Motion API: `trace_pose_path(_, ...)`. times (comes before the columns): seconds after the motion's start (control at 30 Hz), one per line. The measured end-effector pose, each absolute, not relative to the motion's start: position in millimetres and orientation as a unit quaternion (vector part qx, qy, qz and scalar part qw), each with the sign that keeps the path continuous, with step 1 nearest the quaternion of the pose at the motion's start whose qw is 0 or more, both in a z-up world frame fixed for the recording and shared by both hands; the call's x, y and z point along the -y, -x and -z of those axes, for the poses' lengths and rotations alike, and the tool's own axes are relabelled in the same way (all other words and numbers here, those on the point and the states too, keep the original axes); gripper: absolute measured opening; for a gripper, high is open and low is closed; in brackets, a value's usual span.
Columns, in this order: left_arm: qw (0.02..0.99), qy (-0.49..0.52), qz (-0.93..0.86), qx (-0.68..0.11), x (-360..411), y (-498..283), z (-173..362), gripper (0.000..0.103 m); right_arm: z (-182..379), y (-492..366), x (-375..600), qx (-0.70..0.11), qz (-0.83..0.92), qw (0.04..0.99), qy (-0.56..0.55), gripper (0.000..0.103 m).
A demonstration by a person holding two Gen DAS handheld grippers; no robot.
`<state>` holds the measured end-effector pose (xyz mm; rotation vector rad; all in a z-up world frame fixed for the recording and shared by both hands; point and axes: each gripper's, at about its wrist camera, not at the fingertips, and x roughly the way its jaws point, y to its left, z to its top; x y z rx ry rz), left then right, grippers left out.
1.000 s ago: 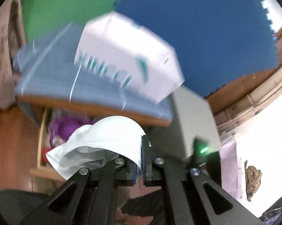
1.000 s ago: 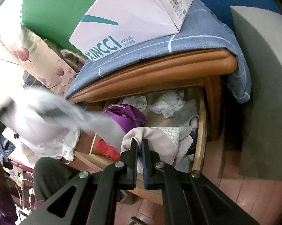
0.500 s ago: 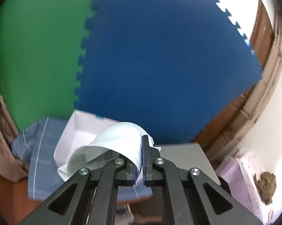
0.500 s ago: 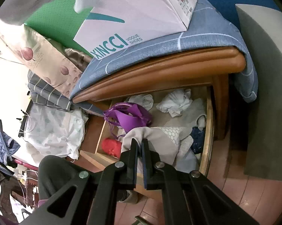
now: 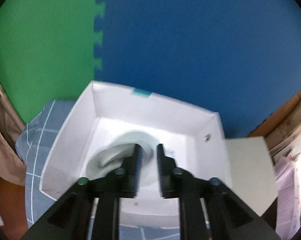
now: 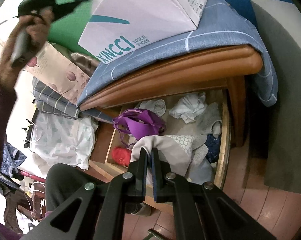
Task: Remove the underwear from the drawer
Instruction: 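Carry the white bra into the white shoebox and open left gripper, then return left gripper to the drawer while right gripper lifts the beige underwear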
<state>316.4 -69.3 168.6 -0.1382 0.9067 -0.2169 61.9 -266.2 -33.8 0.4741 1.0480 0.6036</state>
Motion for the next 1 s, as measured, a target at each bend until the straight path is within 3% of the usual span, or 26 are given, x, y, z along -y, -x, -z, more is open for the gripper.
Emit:
trace_pose_path(0.03,0.890,0.061,0.096,-0.442,68.5,-318.0,-160.8,0.041,34.6,-62.0,266.6,-0.488,-0.281,0.797,-0.221,0.004)
trace_pose_path(0.07,0.890,0.053,0.081,-0.446,66.5,-318.8,-154.4,0.062,34.3,-62.1,266.4,-0.488,-0.281,0.796,-0.221,0.004)
trace_pose_path(0.1,0.893,0.045,0.068,-0.443,65.9,-316.0,-153.9,0.071,34.2,-62.1,266.4,-0.488,-0.280,0.797,-0.220,0.004)
trace_pose_path(0.23,0.908,0.057,0.069,-0.409,52.4,-299.6,-165.1,0.077,31.2,-61.0,266.2,-0.486,-0.280,0.797,-0.224,0.004)
trace_pose_path(0.37,0.934,0.072,0.074,-0.343,30.3,-248.1,-193.0,0.102,21.0,-57.4,267.4,-0.474,-0.286,0.798,-0.238,0.004)
trace_pose_path(0.47,0.948,0.078,0.080,-0.298,10.6,-202.5,-206.6,0.102,10.2,-54.4,266.9,-0.464,-0.292,0.798,-0.250,0.004)
trace_pose_path(0.63,0.949,0.097,0.081,-0.287,-25.9,-145.8,-195.6,0.102,-20.9,-46.1,270.2,-0.437,-0.302,0.803,-0.271,0.004)
trace_pose_path(0.8,0.935,0.127,0.059,-0.326,-65.1,-109.0,-152.6,0.102,-88.0,-43.5,271.9,-0.381,-0.333,0.817,-0.277,0.002)
trace_pose_path(1.0,0.912,0.181,0.031,-0.367,-107.0,-84.7,-84.5,0.102,-190.8,-86.0,257.3,-0.325,-0.339,0.858,-0.205,0.002)
